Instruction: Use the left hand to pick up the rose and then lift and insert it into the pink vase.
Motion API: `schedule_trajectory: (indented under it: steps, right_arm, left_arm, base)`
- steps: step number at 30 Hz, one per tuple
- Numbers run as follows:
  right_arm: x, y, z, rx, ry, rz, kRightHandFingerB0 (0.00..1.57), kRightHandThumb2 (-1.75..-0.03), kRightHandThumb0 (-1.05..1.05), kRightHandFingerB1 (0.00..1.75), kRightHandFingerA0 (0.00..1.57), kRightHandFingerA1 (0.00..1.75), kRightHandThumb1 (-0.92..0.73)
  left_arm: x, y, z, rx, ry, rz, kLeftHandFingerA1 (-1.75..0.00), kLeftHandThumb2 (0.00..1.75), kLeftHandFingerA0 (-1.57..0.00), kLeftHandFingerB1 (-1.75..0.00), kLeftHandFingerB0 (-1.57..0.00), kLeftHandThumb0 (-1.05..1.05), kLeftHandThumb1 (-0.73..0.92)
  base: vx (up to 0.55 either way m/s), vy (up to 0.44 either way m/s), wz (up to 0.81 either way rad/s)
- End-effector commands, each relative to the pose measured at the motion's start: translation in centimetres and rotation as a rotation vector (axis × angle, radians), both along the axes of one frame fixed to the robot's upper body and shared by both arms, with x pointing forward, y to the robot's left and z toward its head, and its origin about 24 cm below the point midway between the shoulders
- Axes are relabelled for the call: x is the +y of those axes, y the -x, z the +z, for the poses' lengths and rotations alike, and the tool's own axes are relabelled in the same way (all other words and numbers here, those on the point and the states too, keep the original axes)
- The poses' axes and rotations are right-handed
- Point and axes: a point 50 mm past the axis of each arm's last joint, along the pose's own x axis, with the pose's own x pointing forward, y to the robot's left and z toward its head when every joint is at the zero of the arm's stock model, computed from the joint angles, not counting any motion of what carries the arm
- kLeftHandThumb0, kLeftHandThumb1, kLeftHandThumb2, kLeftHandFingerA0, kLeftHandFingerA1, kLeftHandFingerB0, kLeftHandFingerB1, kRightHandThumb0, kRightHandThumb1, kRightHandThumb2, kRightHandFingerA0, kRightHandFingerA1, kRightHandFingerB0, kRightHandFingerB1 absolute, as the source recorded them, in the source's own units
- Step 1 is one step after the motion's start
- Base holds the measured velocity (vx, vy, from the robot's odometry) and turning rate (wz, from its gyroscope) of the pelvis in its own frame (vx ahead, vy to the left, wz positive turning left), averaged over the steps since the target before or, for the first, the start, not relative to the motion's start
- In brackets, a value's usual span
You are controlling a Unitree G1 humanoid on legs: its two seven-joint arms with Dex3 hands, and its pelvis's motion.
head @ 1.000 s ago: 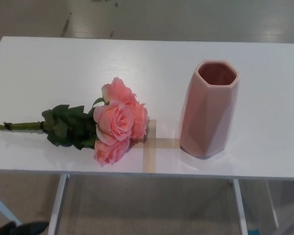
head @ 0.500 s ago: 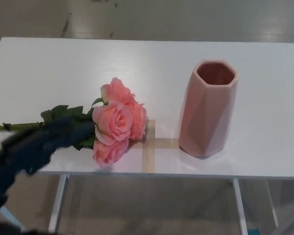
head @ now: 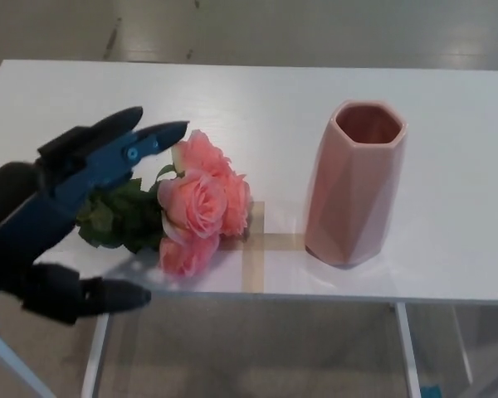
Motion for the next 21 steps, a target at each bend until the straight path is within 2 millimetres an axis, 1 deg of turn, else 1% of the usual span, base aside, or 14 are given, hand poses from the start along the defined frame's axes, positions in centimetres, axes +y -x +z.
schedule_trajectory:
  steps: [1,2,3,10,15,16,21]
  right_arm:
    - [-0.3,0.5,-0.1,0.003,-0.022,-0.036,0.53,-0.56,-0.21,0.44,0.70,0.51,-0.57]
    - [-0.3,0.5,-0.1,0.003,-0.022,-0.036,0.53,-0.56,-0.21,0.44,0.70,0.51,-0.57]
    - [-0.3,0.4,-0.1,0.007,-0.010,-0.020,0.53,-0.56,-0.22,0.44,0.71,0.51,-0.57]
    - [-0.3,0.5,-0.1,0.007,-0.020,-0.031,0.53,-0.57,-0.21,0.44,0.70,0.51,-0.58]
    - [-0.3,0.5,-0.1,0.005,-0.023,-0.035,0.53,-0.57,-0.21,0.44,0.70,0.51,-0.58]
    - [-0.2,0.5,-0.1,0.001,-0.015,-0.025,0.53,-0.57,-0.21,0.44,0.70,0.51,-0.58]
    - [-0.3,0.5,-0.1,0.007,-0.007,-0.018,0.53,-0.57,-0.22,0.44,0.70,0.50,-0.58]
  left_arm:
    - [0.7,-5.0,-2.1,0.083,-0.304,0.279,0.00,0.72,0.00,-0.16,-0.01,-0.58,0.38]
    - [0.7,-5.1,-2.1,0.083,-0.306,0.281,0.00,0.72,0.00,-0.16,-0.01,-0.58,0.38]
    - [0.6,-6.4,-2.4,0.144,-0.344,0.313,0.00,0.72,0.00,-0.16,-0.01,-0.57,0.38]
    - [0.9,-7.9,-3.1,0.199,-0.348,0.353,0.00,0.70,0.00,-0.17,-0.03,-0.54,0.36]
    - [0.9,-8.2,-3.2,0.204,-0.355,0.365,0.00,0.70,0.00,-0.17,-0.03,-0.54,0.36]
    - [0.9,-8.7,-3.4,0.217,-0.366,0.381,0.00,0.69,0.00,-0.17,-0.04,-0.52,0.36]
    - [0.6,-8.9,-3.8,0.240,-0.385,0.387,0.00,0.69,0.00,-0.17,-0.04,-0.52,0.36]
  base:
    - [0.00,0.000,0.00]
    - [0.00,0.000,0.00]
    - [0.00,0.000,0.00]
    - [0.00,0.000,0.00]
    - [0.00,0.000,0.00]
    - [0.00,0.000,0.00]
    - [0.00,0.000,0.00]
